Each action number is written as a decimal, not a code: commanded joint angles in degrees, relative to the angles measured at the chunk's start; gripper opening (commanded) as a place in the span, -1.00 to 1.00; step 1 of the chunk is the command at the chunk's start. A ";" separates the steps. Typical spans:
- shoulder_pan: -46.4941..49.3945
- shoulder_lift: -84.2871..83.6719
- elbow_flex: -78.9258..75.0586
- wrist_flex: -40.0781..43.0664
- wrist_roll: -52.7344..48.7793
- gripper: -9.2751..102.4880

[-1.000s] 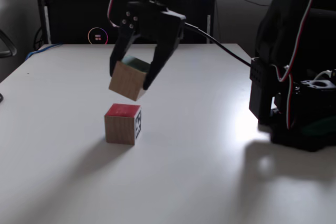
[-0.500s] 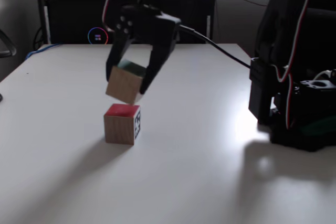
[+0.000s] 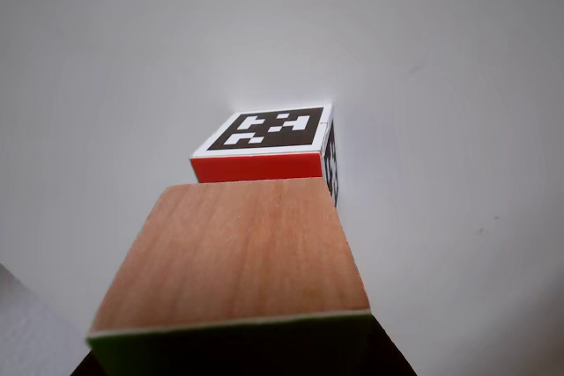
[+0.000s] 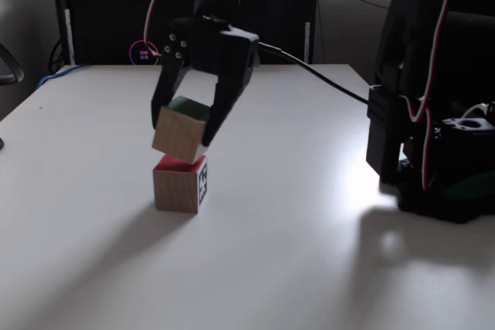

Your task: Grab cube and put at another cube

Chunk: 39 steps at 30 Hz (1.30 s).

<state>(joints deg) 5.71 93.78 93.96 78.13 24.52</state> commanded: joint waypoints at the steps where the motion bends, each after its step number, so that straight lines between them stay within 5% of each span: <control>1: -0.35 0.00 -3.25 -0.44 0.35 -0.49; 14: -0.35 -2.81 -4.48 -0.18 0.09 -0.40; 30: -1.23 -3.52 -5.19 2.20 1.32 -0.02; 39: -2.46 7.29 -3.87 7.21 1.85 0.03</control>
<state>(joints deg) 4.31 94.92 91.14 83.67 26.10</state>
